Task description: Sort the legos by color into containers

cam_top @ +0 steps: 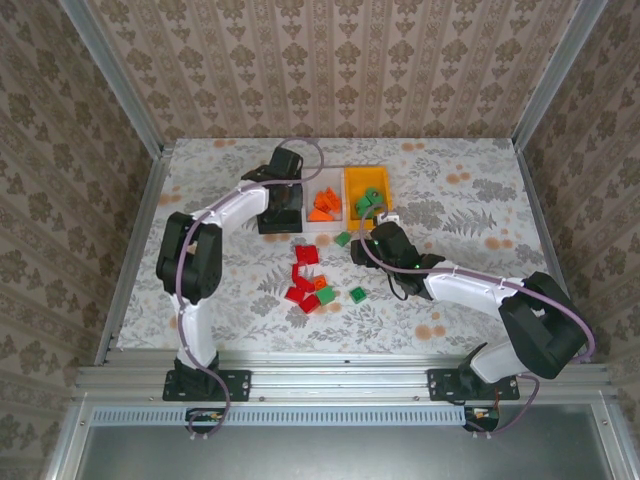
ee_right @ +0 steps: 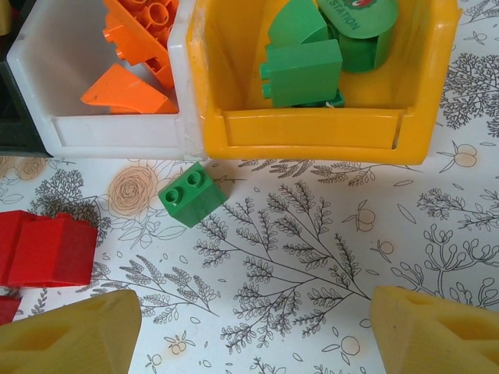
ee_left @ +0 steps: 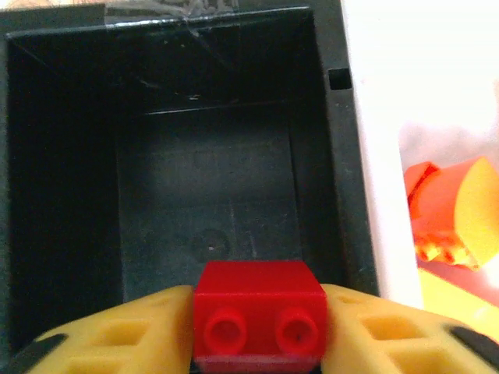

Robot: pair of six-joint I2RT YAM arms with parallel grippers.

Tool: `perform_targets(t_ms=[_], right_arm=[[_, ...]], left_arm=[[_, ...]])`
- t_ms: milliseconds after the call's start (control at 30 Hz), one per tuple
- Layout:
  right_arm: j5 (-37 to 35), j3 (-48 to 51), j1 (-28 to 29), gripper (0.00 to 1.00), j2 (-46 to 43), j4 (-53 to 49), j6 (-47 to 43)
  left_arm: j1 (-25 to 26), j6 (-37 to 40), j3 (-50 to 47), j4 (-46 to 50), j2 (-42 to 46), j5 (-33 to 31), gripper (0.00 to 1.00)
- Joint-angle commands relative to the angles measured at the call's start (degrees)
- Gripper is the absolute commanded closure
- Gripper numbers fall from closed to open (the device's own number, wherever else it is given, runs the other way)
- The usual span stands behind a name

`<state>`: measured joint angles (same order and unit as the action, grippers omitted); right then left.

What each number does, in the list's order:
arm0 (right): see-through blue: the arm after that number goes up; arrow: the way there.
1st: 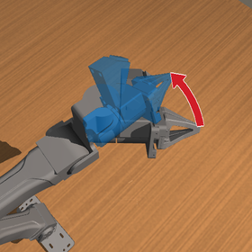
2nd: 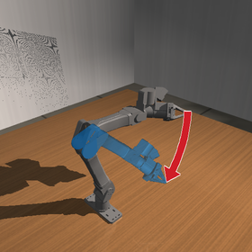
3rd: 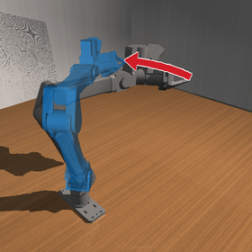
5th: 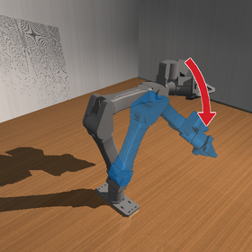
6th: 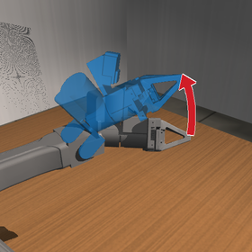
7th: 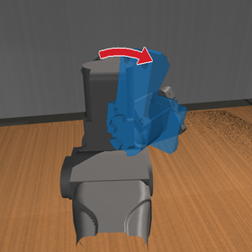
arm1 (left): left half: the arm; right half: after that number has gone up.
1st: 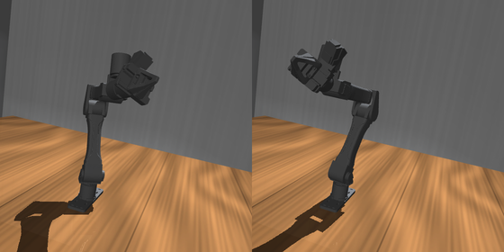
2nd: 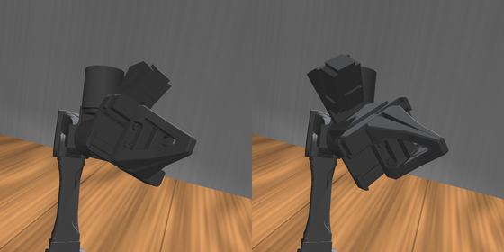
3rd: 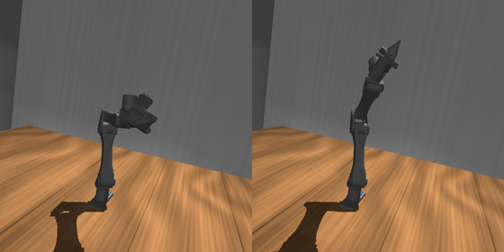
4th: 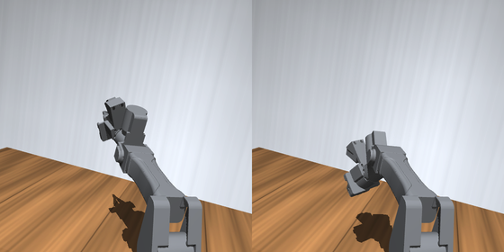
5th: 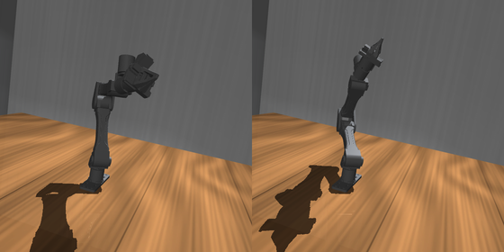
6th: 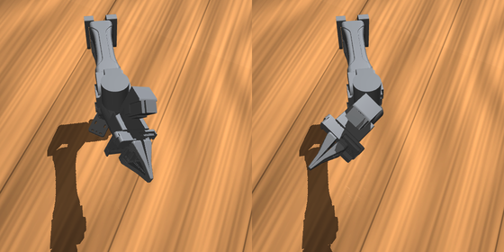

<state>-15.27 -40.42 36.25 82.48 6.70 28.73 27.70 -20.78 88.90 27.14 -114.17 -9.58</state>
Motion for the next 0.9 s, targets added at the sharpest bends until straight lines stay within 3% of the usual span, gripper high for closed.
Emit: perform_targets(t_ms=[0,100,233,367,533,867], right_arm=[[-0.9,0.6,-0.3,0.22,-1.1,0.9,0.8],[0.1,0.4,-0.3,0.22,-0.9,0.8,1.0],[0.3,0.3,-0.3,0.22,-0.8,0.7,1.2],[0.1,0.3,-0.3,0.22,-0.7,0.5,1.4],[-0.3,0.2,-0.3,0.22,-0.7,0.3,1.5],[-0.1,0.2,-0.3,0.22,-0.9,0.0,1.5]], left_arm=[[0.1,-1.0,1.5,3.1,3.2,-0.1,0.38],[0.8,-0.6,-2.2,-0.2,9.2,3.6,0.17],[2.5,-0.5,-8.8,-0.6,18.0,8.3,0.13],[5.7,-8.2,-21.4,-0.6,24.6,11.0,0.13],[11.3,-16.1,-34.6,-7.2,28.2,9.6,0.14],[12.1,-13.5,-32.9,-8.0,19.3,6.7,0.26]])
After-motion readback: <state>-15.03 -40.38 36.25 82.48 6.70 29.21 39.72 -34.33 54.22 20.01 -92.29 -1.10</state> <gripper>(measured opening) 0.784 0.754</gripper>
